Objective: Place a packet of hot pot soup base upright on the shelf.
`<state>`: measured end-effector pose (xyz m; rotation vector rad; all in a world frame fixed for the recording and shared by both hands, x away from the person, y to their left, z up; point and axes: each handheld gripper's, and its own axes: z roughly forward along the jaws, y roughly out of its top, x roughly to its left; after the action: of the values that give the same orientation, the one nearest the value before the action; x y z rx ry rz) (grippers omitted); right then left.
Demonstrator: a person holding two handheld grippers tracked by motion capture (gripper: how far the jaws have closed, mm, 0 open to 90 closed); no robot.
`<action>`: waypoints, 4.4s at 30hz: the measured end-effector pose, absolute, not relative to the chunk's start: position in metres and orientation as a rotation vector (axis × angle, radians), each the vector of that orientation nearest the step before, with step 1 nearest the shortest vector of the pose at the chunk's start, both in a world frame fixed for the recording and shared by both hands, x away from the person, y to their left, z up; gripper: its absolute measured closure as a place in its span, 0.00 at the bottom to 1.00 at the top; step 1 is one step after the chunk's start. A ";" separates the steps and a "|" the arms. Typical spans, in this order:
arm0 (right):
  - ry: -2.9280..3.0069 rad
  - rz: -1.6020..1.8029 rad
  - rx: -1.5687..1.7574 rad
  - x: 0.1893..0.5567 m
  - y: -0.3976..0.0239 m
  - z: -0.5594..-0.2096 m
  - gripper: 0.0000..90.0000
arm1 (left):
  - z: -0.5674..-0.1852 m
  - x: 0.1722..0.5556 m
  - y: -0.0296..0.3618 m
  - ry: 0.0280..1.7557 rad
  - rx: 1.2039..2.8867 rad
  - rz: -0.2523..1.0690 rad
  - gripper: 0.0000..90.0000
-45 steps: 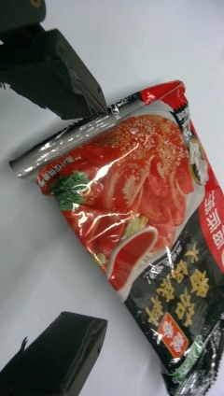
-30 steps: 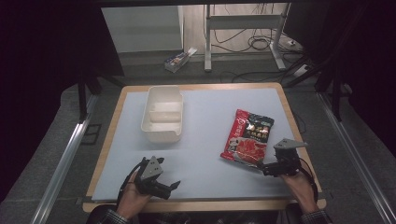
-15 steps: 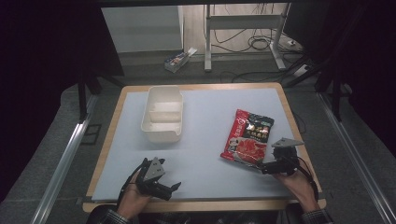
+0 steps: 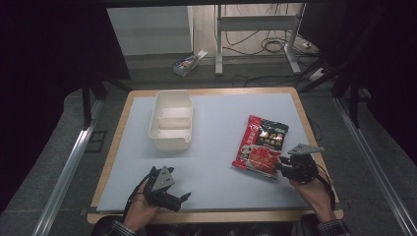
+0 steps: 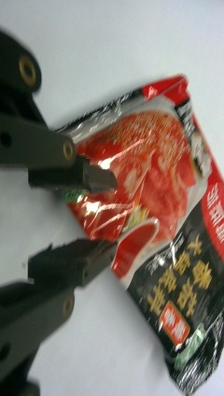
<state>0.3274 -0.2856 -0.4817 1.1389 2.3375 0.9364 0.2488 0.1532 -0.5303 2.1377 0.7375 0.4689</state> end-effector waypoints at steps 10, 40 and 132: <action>2.398 0.799 1.180 0.335 -0.288 -0.492 0.98 | -0.531 0.249 0.152 0.730 2.145 0.470 0.00; 2.593 0.838 1.034 0.342 -0.232 -0.509 0.99 | -0.532 0.249 0.149 0.732 2.165 0.470 0.00; 2.389 0.745 1.080 0.446 -0.212 -0.498 0.98 | -0.525 0.271 0.133 0.776 2.173 0.433 0.07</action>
<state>0.4461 -0.2121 -0.4980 1.0798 2.3892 0.7448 0.2710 0.1333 -0.5249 2.1728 0.7758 0.4328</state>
